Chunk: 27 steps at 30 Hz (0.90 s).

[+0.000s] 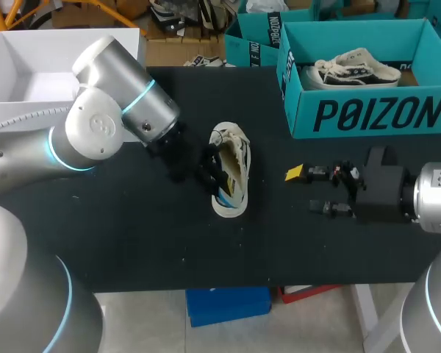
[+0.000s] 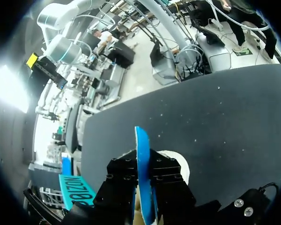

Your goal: Take the shoe out of the shoebox, open the shoe tongue, remove and reinsert the insole, then place the shoe into the shoebox

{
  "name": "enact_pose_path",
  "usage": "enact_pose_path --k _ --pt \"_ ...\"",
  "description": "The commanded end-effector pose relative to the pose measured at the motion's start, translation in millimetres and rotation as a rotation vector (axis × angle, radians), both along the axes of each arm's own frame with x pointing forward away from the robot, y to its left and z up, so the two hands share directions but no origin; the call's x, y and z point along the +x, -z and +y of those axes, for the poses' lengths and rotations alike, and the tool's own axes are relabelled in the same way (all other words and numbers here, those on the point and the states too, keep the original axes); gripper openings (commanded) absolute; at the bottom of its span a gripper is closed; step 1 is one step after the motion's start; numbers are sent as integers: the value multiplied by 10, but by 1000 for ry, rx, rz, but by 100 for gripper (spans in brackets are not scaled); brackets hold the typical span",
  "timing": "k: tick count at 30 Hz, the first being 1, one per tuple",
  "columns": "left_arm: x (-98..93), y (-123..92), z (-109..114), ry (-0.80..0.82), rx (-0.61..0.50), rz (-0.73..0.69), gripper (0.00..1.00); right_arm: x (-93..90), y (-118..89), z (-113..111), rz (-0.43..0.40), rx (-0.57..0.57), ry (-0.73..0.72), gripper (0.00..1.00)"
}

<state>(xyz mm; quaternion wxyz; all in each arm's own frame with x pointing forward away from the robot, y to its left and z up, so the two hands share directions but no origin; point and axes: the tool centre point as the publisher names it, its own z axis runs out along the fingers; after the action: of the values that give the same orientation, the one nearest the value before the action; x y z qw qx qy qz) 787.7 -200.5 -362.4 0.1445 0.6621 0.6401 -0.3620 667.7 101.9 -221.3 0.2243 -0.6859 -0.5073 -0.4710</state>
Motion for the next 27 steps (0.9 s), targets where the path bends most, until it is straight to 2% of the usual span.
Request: enact_pose_path --k 1,15,27 --pt "26 0 -14 -12 9 -17 0 6 4 5 0 0 0 100" --pt "263 76 130 -84 46 -48 0 6 4 5 0 0 0 100" --pt "398 70 127 -122 38 -51 0 6 4 5 0 0 0 100"
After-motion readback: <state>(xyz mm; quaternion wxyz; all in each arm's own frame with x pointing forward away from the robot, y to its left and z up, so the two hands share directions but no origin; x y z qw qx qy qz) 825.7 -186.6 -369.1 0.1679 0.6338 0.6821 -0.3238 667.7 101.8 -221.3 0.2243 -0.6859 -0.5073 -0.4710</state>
